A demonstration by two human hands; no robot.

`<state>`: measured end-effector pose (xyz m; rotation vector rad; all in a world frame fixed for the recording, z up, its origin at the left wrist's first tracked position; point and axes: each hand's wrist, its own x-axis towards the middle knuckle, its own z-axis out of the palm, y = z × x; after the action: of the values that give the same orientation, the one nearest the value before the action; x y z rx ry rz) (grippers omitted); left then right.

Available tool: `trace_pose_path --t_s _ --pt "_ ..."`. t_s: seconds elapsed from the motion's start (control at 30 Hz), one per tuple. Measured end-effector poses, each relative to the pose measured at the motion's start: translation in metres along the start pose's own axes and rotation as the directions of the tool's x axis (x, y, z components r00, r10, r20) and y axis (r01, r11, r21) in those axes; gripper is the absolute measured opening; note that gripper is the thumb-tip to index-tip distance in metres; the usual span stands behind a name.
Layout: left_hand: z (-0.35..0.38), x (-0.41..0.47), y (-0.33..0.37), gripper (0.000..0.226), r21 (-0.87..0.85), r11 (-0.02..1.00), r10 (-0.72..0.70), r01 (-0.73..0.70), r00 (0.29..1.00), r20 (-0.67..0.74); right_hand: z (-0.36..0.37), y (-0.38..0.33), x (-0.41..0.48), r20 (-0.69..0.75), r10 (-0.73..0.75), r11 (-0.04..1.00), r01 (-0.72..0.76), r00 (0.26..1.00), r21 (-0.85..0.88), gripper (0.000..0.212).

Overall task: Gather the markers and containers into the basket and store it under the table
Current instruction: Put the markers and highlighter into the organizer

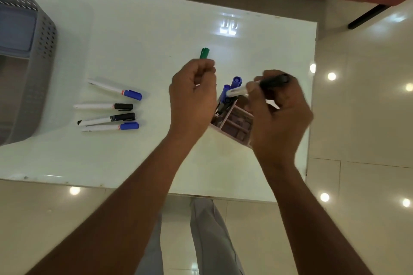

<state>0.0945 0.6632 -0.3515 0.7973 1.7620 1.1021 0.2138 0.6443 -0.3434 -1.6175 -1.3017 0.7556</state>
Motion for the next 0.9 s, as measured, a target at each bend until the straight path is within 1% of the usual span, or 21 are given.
trace_pose_path --t_s 0.07,0.1,0.13,0.17,0.2,0.27,0.33,0.4,0.47,0.53,0.63,0.77,0.83,0.9 --pt "0.005 0.01 -0.014 0.04 0.05 0.993 -0.118 0.111 0.977 0.179 -0.011 0.0 0.003 -0.125 0.018 1.0 -0.016 0.992 0.013 0.017" --pt "0.007 0.011 -0.019 0.05 0.097 0.987 -0.151 0.129 0.949 0.276 -0.016 0.001 0.004 -0.157 0.026 0.999 -0.022 0.987 0.028 0.018" --pt "0.009 0.01 -0.022 0.059 0.161 0.98 -0.172 0.121 0.92 0.352 -0.021 0.003 0.005 -0.175 0.037 0.999 -0.031 0.984 0.041 0.018" --pt "0.013 0.008 -0.025 0.064 0.23 0.969 -0.178 0.09 0.899 0.399 -0.024 0.004 0.005 -0.185 0.043 0.999 -0.036 0.982 0.039 0.018" --pt "0.016 0.007 -0.029 0.066 0.303 0.952 -0.165 0.035 0.895 0.415 -0.025 0.005 0.005 -0.185 0.045 0.999 -0.04 0.982 0.027 0.018" --pt "0.023 0.006 -0.038 0.06 0.427 0.9 -0.086 -0.083 0.928 0.363 -0.027 0.006 0.005 -0.177 0.054 0.998 -0.05 0.983 0.027 0.02" --pt "0.027 0.007 -0.045 0.047 0.497 0.851 0.016 -0.17 0.954 0.298 -0.026 0.006 0.003 -0.163 0.063 0.998 -0.06 0.985 0.027 0.021" --pt "0.026 0.005 -0.049 0.031 0.538 0.805 0.111 -0.251 0.954 0.28 -0.022 0.005 0.0 -0.143 0.062 0.998 -0.062 0.988 0.009 0.018" --pt "0.024 0.001 -0.051 0.02 0.55 0.783 0.18 -0.292 0.952 0.249 -0.018 0.007 -0.003 -0.118 0.065 0.998 -0.067 0.991 -0.007 0.015" --pt "0.022 -0.007 -0.051 0.016 0.548 0.786 0.203 -0.286 0.957 0.209 -0.015 0.009 -0.004 -0.086 0.053 0.998 -0.056 0.995 -0.026 0.013" --pt "0.016 -0.022 -0.057 0.018 0.508 0.825 0.168 -0.247 0.966 0.197 -0.011 0.01 -0.008 -0.011 0.04 0.997 -0.04 0.999 -0.061 0.013" --pt "0.008 -0.041 -0.066 0.021 0.446 0.844 0.242 -0.298 0.954 0.178 -0.003 0.02 -0.017 0.132 0.09 0.996 -0.089 0.987 -0.016 0.014" --pt "0.007 -0.043 -0.068 0.024 0.419 0.859 0.246 -0.295 0.955 0.169 0.003 0.028 -0.02 0.226 0.118 0.992 -0.105 0.967 -0.068 0.017" --pt "0.007 -0.042 -0.068 0.025 0.397 0.873 0.233 -0.285 0.957 0.176 0.01 0.035 -0.021 0.291 0.127 0.985 -0.085 0.948 -0.153 0.024"
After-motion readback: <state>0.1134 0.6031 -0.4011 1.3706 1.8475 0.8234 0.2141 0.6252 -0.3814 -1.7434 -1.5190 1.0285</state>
